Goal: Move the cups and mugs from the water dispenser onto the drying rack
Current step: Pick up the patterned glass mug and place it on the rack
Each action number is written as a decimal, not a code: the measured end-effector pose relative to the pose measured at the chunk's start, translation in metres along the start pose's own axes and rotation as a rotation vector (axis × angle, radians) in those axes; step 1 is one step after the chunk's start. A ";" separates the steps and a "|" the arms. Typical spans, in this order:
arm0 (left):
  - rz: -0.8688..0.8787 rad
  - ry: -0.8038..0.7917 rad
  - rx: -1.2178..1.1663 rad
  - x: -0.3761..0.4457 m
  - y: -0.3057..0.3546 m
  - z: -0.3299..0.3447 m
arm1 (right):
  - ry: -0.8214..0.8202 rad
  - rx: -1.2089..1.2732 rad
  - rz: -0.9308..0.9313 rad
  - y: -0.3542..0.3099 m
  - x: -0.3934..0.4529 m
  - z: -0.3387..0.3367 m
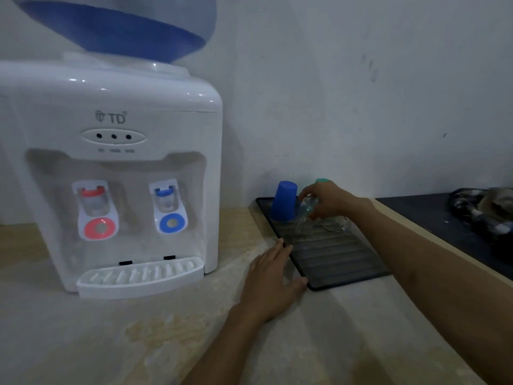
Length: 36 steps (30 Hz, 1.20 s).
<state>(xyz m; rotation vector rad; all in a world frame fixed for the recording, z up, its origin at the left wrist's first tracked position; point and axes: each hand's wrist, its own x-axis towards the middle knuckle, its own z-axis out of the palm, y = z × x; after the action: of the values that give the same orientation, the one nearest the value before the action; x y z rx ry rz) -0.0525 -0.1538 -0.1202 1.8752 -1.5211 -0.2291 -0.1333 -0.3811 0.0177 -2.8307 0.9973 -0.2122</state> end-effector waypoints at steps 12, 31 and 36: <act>0.009 0.001 0.006 0.000 -0.001 0.000 | -0.189 -0.141 -0.142 -0.009 0.011 0.003; -0.010 -0.003 0.002 0.001 -0.002 0.002 | 0.071 0.098 -0.033 -0.017 0.007 0.034; -0.004 -0.003 0.013 0.001 -0.001 0.002 | 0.072 0.115 -0.058 -0.015 0.007 0.034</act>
<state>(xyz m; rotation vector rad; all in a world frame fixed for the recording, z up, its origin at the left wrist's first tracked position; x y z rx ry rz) -0.0520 -0.1556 -0.1220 1.8890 -1.5240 -0.2248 -0.1130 -0.3710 -0.0126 -2.7668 0.8864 -0.3672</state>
